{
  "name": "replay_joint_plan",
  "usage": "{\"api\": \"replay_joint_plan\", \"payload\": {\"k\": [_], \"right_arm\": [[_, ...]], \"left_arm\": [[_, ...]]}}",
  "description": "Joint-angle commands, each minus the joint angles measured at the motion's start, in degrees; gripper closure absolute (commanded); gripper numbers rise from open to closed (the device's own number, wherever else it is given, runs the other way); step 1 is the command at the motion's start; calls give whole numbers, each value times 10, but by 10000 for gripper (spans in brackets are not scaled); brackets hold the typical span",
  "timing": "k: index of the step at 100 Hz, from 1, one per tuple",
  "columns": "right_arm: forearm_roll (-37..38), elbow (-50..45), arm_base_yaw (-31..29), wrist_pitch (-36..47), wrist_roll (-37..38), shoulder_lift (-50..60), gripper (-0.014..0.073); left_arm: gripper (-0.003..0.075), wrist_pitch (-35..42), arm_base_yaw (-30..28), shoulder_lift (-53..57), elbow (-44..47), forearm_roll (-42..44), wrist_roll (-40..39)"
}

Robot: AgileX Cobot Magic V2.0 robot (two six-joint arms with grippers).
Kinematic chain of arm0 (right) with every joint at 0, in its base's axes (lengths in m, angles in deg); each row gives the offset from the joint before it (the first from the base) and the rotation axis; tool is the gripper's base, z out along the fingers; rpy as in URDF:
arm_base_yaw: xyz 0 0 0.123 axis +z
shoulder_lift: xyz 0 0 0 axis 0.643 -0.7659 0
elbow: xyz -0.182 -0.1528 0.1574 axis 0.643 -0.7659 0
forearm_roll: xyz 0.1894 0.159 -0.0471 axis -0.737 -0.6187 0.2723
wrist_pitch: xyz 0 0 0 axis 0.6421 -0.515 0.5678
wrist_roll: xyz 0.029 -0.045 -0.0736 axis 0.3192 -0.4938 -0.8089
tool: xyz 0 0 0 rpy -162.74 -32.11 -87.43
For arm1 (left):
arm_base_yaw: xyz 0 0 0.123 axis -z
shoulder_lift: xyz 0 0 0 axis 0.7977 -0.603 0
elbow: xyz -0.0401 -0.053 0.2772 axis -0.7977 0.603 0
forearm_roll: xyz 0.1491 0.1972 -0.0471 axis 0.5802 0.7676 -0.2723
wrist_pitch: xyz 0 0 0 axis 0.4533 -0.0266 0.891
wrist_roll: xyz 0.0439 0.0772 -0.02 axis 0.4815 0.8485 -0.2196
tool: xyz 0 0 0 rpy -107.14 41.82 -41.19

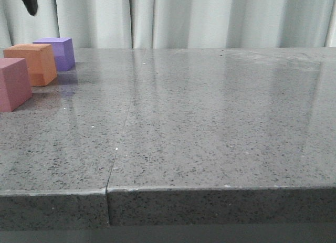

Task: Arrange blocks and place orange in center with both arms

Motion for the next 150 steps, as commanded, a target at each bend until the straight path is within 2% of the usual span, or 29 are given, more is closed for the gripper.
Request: {"api": "replay_joint_plan", "payload": {"k": [1,14,28,99,150], "right_arm": [[3,14,-1,40,-3,-4,663],[3,14,-1,40,-3,-4,663],[3,14,-1,40,-3,-4,663],[3,14,-1,40,-3,-4,663],[3,14,-1,40,-3,-4,663]], "left_arm": [[447,22,0,44,-14,11,-2],[617,21,0,61,-14,11,-1],[743,19,0,81,-11,11,-1],[741,31,0,213,155,11,-1],[741,68,0,362,292,9,-1]]}}
